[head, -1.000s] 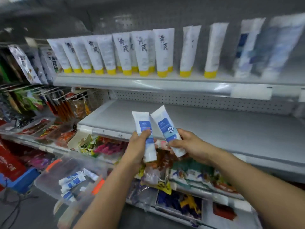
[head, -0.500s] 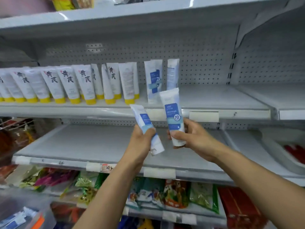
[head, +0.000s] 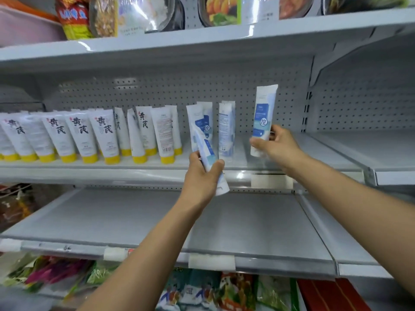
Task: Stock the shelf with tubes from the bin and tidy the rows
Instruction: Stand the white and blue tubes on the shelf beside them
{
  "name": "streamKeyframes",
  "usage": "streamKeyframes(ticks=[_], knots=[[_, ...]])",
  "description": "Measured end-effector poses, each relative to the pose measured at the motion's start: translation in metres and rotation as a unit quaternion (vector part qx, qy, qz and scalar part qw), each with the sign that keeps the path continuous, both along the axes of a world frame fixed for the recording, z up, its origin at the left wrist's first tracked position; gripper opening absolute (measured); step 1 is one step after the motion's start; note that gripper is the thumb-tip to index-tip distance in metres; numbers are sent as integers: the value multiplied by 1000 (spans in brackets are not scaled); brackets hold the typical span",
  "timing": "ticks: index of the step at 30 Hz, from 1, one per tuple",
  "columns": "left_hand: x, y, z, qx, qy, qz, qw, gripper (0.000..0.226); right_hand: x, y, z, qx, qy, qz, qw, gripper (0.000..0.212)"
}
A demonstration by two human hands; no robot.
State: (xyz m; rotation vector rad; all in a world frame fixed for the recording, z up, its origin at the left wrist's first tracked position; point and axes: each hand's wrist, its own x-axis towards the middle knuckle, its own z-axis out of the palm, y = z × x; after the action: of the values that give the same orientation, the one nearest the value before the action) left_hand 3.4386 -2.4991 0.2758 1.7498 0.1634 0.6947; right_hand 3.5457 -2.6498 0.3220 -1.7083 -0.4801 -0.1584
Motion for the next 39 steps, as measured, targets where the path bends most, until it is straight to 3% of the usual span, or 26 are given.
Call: streamKeyframes(ticks=[4, 9, 23, 27, 30, 32, 34, 37, 39], knots=[[11, 5, 3, 16, -6, 15, 1000, 44, 36, 13, 0, -80, -1, -22, 997, 35], [20, 10, 5, 24, -1, 8, 1000, 42, 69, 30, -9, -159, 1, -32, 987, 48], [29, 16, 6, 16, -3, 3, 1000, 40, 104, 40, -10, -147, 14, -36, 988, 49], [27, 15, 7, 15, -2, 7, 1000, 42, 100, 35, -11, -180, 34, -22, 983, 43], [25, 12, 7, 24, -4, 6, 1000, 39, 95, 26, -12, -186, 56, -26, 981, 56], [22, 10, 8, 23, -5, -2, 1000, 34, 84, 19, -11, -209, 41, -61, 975, 65], [20, 7, 9, 25, -8, -10, 1000, 34, 65, 14, -7, -198, -5, -80, 977, 57], [19, 2, 13, 18, -23, -13, 999, 33, 27, 9, 1, -149, -18, 63, 987, 40], [21, -3, 16, 12, -31, -13, 999, 38, 4, 8, 2, -179, -16, 181, 967, 35]])
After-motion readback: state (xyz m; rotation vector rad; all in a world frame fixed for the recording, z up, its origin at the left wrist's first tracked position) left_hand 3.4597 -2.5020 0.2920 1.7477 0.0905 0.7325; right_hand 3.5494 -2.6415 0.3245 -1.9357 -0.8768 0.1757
